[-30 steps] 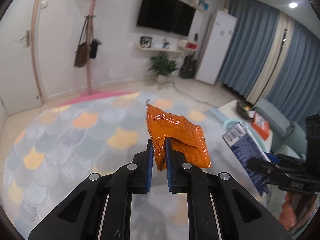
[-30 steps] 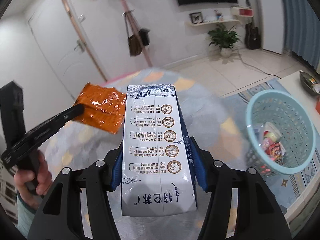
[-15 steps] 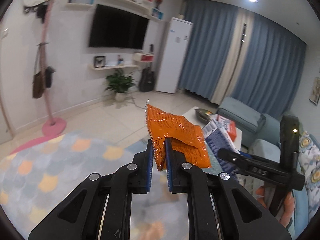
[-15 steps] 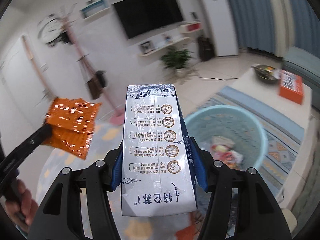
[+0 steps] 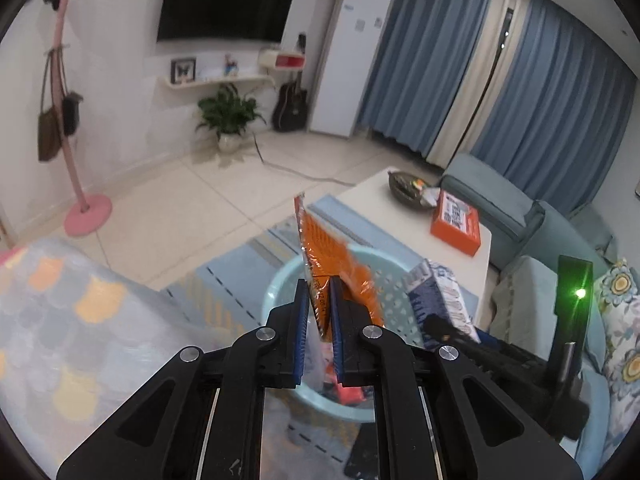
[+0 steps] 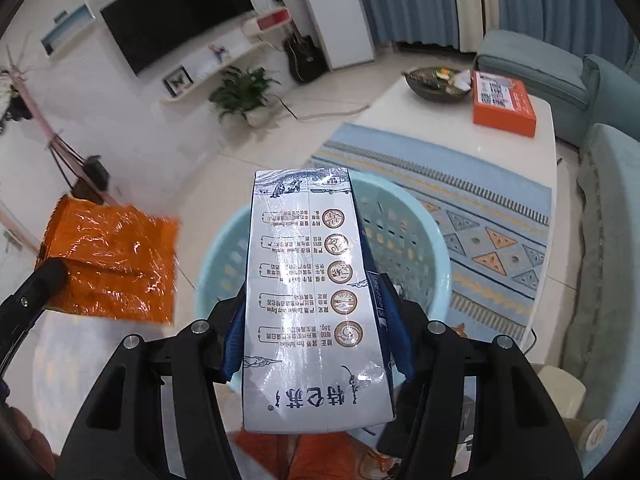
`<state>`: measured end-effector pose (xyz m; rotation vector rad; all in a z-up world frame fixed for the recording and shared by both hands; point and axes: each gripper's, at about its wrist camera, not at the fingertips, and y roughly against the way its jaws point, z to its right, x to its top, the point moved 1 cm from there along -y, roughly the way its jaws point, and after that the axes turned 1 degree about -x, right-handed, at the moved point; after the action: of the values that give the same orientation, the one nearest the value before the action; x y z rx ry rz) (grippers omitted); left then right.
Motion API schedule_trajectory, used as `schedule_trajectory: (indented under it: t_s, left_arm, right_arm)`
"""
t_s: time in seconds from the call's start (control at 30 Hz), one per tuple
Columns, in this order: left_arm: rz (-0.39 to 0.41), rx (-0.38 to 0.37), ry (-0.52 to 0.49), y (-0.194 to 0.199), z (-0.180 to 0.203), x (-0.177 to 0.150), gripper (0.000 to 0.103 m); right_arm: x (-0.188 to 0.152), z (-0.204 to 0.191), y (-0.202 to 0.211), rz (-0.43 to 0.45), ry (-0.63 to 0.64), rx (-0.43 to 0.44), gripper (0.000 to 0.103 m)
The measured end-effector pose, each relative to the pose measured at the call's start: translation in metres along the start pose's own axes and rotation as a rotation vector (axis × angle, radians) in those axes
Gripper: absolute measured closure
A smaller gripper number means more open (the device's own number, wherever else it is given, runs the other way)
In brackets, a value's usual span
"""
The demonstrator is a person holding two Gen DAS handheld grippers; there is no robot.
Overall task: Collect trash
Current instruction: 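Carry the orange bag and white-blue carton over the blue basket, then open both tools to drop the bag and carton into the basket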
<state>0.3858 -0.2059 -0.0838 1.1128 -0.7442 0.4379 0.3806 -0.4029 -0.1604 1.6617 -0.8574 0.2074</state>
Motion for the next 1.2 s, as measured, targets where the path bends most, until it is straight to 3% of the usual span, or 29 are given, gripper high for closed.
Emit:
schedule_trajectory:
  t_s: [0.17,0.4,0.47,0.6,0.73,0.97,1.2]
  left_arm:
    - [-0.04,-0.018,0.017,-0.027,0.002,-0.003,0.095]
    - [-0.075,-0.096,0.06,-0.051,-0.001,-0.013,0.093]
    - [-0.097,-0.095,0.074,-0.058,-0.004,-0.021,0.054]
    - [-0.111,-0.1,0.062,-0.052,-0.001,-0.024,0.047]
    - [-0.083,-0.111,0.045,-0.023,0.0,-0.024,0.034]
    - [0.004,-0.103,0.02,0.059,-0.011,-0.03,0.029]
    - [0.132,-0.038,0.013,0.152,-0.028,-0.054,0.024]
  right_arm:
    - [-0.002,0.009,-0.025,-0.05,-0.032,-0.018,0.047]
    - [-0.007,0.025,-0.028,-0.069,-0.053,-0.014,0.044]
    - [-0.009,0.027,-0.023,-0.067,-0.055,-0.007,0.041]
    - [-0.011,0.029,-0.009,-0.054,-0.063,0.017,0.039]
    - [-0.014,0.025,0.014,-0.038,-0.065,0.07,0.036]
    - [-0.03,-0.021,0.085,0.047,0.066,0.162,0.033]
    - [-0.068,-0.081,0.153,0.172,0.255,0.182,0.03]
